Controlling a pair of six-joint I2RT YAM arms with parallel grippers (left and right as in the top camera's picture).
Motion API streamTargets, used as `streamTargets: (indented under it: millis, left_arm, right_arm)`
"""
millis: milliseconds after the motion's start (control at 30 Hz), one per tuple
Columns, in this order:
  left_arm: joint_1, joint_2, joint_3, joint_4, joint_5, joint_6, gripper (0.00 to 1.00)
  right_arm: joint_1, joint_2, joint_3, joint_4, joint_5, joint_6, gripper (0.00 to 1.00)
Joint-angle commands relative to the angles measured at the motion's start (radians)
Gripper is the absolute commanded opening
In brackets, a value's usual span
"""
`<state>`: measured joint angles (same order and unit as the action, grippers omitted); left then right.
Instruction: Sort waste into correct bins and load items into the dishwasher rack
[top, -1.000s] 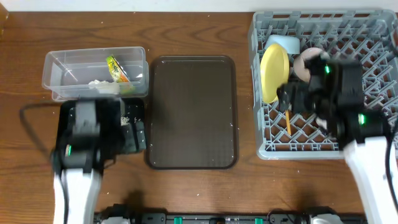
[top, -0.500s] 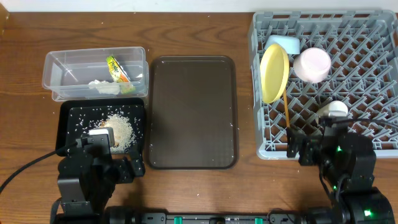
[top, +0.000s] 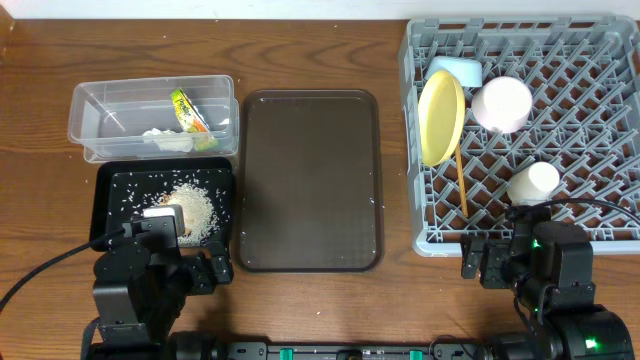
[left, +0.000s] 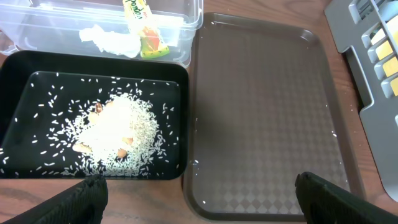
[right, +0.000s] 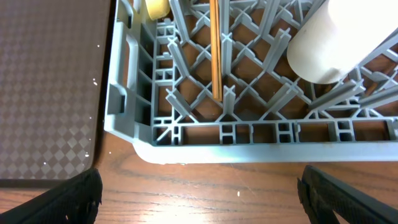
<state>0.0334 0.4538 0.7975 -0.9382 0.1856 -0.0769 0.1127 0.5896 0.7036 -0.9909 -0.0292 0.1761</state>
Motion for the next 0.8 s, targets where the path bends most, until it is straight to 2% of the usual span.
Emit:
streamTargets:
  millis: [0, 200, 500, 767]
  left_arm:
    - [-0.002, -0.003, -0.005, 0.001, 0.009, 0.013, 0.98]
    - [-0.002, -0.003, -0.005, 0.001, 0.009, 0.013, 0.98]
    - [-0.002, -0.003, -0.005, 0.001, 0.009, 0.013, 0.98]
    - [-0.002, -0.003, -0.005, 0.001, 0.009, 0.013, 0.98]
  right_arm:
    - [-0.011, 0.000, -0.006, -0.013, 0.038, -0.029, 0.99]
    - [-0.008, -0.069, -0.026, 0.066, 0.044, -0.059, 0.99]
    - [-0.010, -0.372, -0.327, 0.504, 0.003, -0.130, 0.99]
    - [-0.012, -0.531, -0.599, 0.887, 0.004, -0.130, 0.99]
